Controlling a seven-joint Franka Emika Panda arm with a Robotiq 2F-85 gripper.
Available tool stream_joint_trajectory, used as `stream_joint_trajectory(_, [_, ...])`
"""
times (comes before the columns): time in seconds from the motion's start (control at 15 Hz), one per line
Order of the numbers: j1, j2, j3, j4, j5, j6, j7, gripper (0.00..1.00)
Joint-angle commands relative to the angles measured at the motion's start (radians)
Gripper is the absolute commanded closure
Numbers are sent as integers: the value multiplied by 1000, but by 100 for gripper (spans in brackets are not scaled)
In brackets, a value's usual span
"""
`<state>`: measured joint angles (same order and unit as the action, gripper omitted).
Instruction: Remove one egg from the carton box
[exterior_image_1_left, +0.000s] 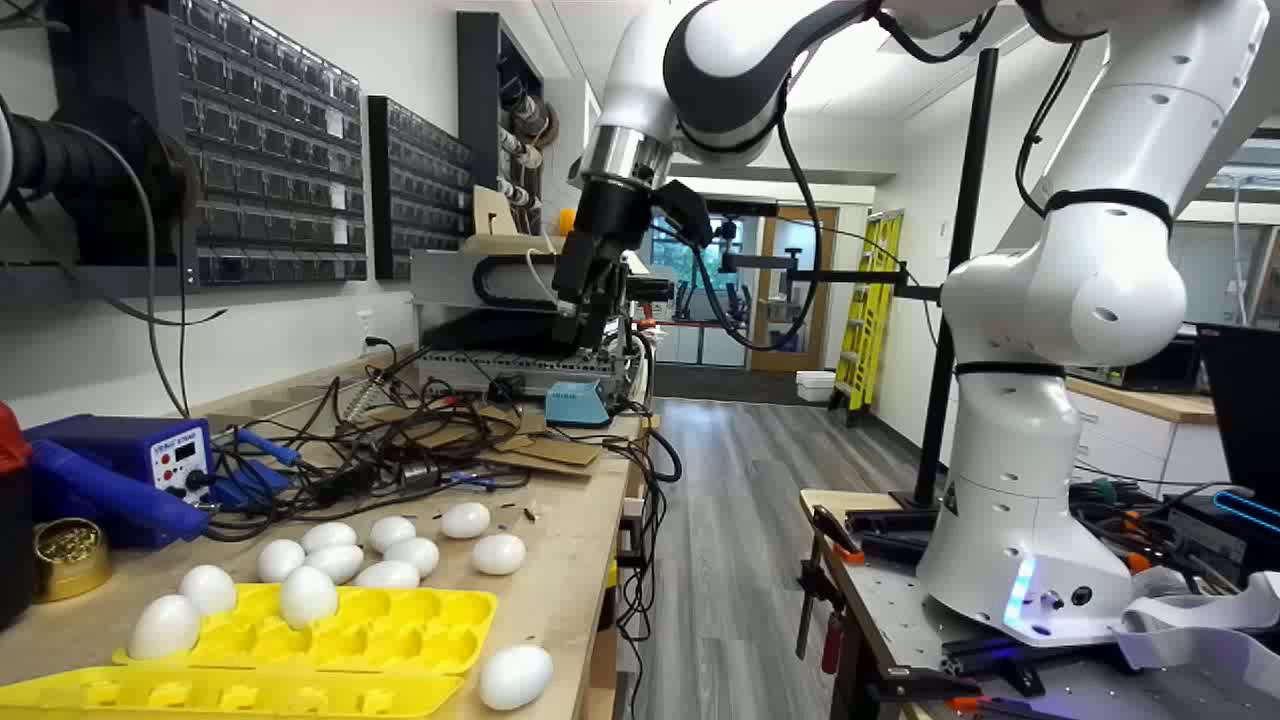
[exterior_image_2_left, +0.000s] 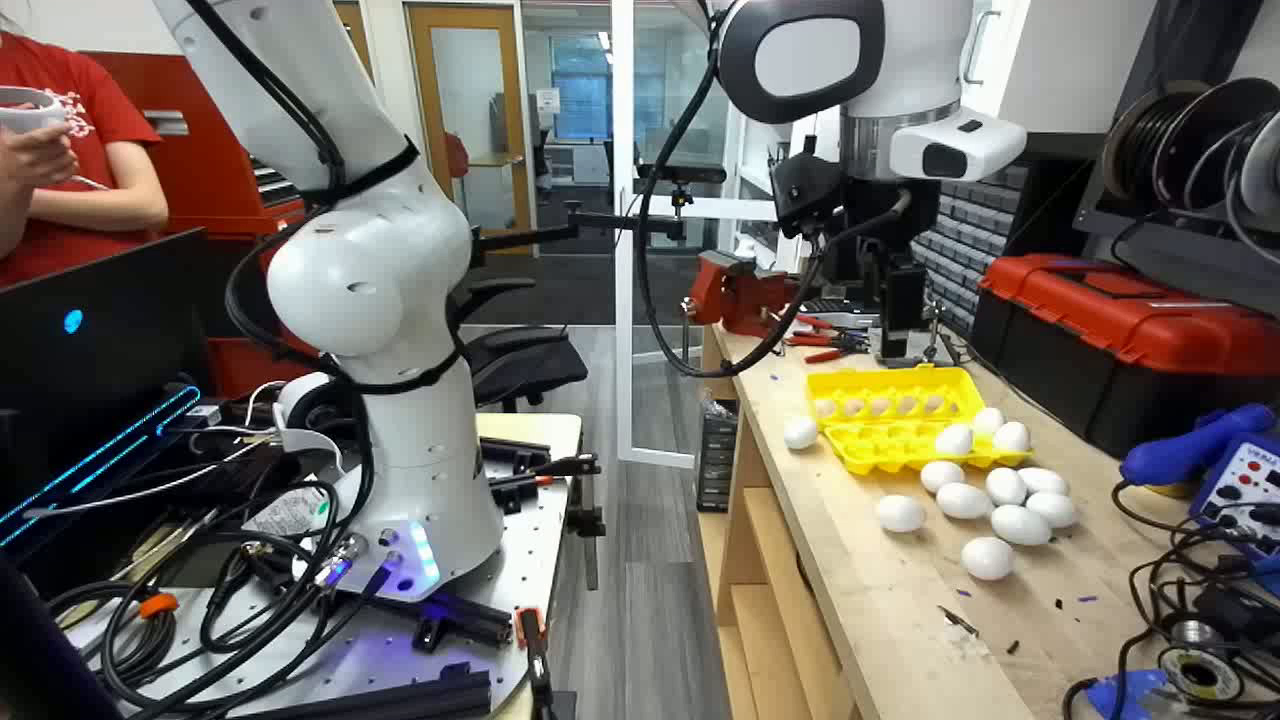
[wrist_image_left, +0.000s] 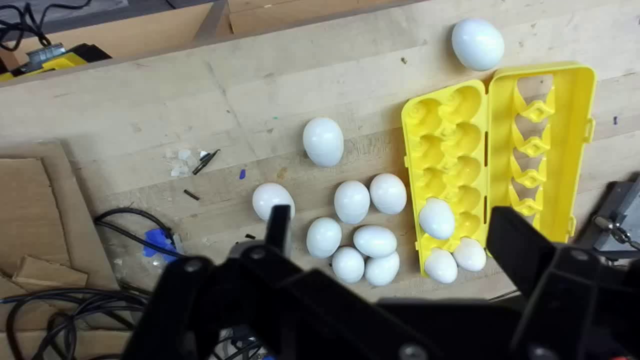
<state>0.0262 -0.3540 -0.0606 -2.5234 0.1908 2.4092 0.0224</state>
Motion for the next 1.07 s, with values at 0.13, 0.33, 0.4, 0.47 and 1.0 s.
stream_joint_trajectory(0.13, [-8, 0, 8, 2, 3, -3, -2, 0])
stream_joint_trajectory(0.33, [-8, 0, 8, 2, 3, -3, -2, 0])
stream_joint_trajectory(0.4, [-8, 0, 8, 2, 3, -3, -2, 0])
stream_joint_trajectory(0.47, [-8, 0, 8, 2, 3, -3, -2, 0])
stream_joint_trajectory(1.0, [-1, 33, 31, 12, -14, 22, -1, 0])
